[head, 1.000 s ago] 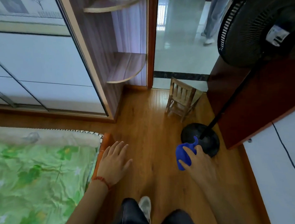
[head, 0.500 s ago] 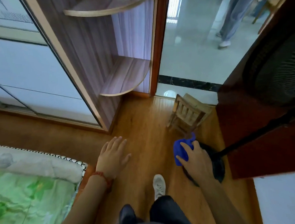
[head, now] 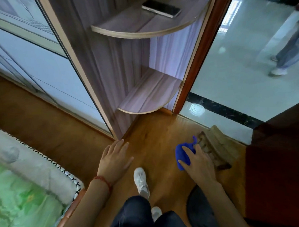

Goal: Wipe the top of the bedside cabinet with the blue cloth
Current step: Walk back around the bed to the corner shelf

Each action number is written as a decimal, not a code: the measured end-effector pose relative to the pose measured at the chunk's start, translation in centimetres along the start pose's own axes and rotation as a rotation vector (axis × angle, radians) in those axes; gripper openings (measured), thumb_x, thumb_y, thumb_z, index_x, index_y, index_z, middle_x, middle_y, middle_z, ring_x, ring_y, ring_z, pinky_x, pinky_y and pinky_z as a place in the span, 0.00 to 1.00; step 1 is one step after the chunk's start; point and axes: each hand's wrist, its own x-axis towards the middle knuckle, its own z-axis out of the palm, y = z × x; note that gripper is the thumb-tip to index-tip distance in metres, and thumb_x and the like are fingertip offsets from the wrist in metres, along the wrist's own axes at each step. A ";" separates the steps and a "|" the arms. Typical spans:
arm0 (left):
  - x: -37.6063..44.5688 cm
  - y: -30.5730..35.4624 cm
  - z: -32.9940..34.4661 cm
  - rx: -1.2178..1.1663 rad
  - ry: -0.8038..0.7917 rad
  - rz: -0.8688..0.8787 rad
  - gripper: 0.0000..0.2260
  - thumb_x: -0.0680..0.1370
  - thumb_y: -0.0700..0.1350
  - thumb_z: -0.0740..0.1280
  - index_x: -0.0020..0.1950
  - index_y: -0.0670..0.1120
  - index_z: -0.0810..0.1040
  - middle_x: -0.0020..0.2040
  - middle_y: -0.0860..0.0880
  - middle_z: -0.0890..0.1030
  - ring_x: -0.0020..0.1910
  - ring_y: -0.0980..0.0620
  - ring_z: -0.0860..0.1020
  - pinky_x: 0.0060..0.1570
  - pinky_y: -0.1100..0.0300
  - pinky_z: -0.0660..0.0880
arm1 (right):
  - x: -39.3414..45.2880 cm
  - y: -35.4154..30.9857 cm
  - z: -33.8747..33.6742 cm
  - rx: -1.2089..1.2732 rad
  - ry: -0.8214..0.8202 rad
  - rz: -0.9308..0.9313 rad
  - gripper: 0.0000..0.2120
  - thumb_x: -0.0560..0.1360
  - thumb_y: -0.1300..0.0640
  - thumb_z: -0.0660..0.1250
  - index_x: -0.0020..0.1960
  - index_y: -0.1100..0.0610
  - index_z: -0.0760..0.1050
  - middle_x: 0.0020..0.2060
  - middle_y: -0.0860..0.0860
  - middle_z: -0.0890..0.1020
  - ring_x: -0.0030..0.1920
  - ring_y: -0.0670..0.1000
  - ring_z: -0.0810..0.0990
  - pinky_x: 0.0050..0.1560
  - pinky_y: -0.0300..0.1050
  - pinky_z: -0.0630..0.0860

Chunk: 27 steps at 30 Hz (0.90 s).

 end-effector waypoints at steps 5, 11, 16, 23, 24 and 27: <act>5.5 -2.3 -0.3 -0.014 0.018 -0.049 0.24 0.72 0.50 0.71 0.64 0.40 0.73 0.63 0.39 0.75 0.65 0.40 0.71 0.63 0.42 0.68 | 8.1 -2.0 0.1 -0.015 -0.003 -0.083 0.24 0.74 0.43 0.59 0.68 0.50 0.62 0.63 0.54 0.68 0.57 0.52 0.73 0.57 0.48 0.70; 11.2 -4.8 -1.9 -0.031 0.018 -0.088 0.26 0.66 0.45 0.77 0.59 0.36 0.76 0.57 0.37 0.78 0.59 0.37 0.75 0.57 0.40 0.72 | 16.2 -3.8 -1.0 -0.055 -0.064 -0.138 0.25 0.75 0.42 0.57 0.69 0.48 0.58 0.66 0.53 0.64 0.59 0.52 0.71 0.58 0.47 0.68; 14.6 -6.3 -1.7 -0.013 -0.045 -0.144 0.24 0.74 0.51 0.68 0.66 0.41 0.70 0.66 0.42 0.72 0.68 0.44 0.66 0.68 0.49 0.60 | 20.8 -4.0 -1.3 -0.045 -0.091 -0.137 0.25 0.75 0.42 0.58 0.69 0.47 0.59 0.66 0.54 0.64 0.59 0.53 0.70 0.58 0.46 0.67; 17.5 -6.8 -0.4 -0.060 -0.054 -0.197 0.26 0.65 0.46 0.77 0.59 0.37 0.77 0.56 0.39 0.80 0.56 0.38 0.77 0.54 0.42 0.73 | 27.1 -4.2 0.4 0.032 -0.052 -0.220 0.24 0.72 0.44 0.64 0.65 0.51 0.68 0.63 0.56 0.70 0.52 0.56 0.76 0.50 0.49 0.73; 17.9 -6.7 -0.3 -0.077 -0.057 -0.214 0.26 0.66 0.47 0.77 0.60 0.38 0.76 0.56 0.39 0.80 0.57 0.38 0.77 0.55 0.42 0.72 | 28.1 -4.2 0.9 0.049 -0.049 -0.232 0.24 0.72 0.45 0.65 0.65 0.52 0.68 0.64 0.57 0.69 0.53 0.57 0.76 0.49 0.49 0.74; 19.0 -7.0 0.8 -0.093 -0.043 -0.229 0.24 0.70 0.51 0.72 0.60 0.38 0.76 0.56 0.40 0.80 0.57 0.39 0.77 0.55 0.42 0.72 | 31.2 -4.6 2.6 0.100 -0.028 -0.249 0.24 0.71 0.45 0.66 0.64 0.52 0.69 0.65 0.57 0.68 0.53 0.56 0.77 0.45 0.48 0.76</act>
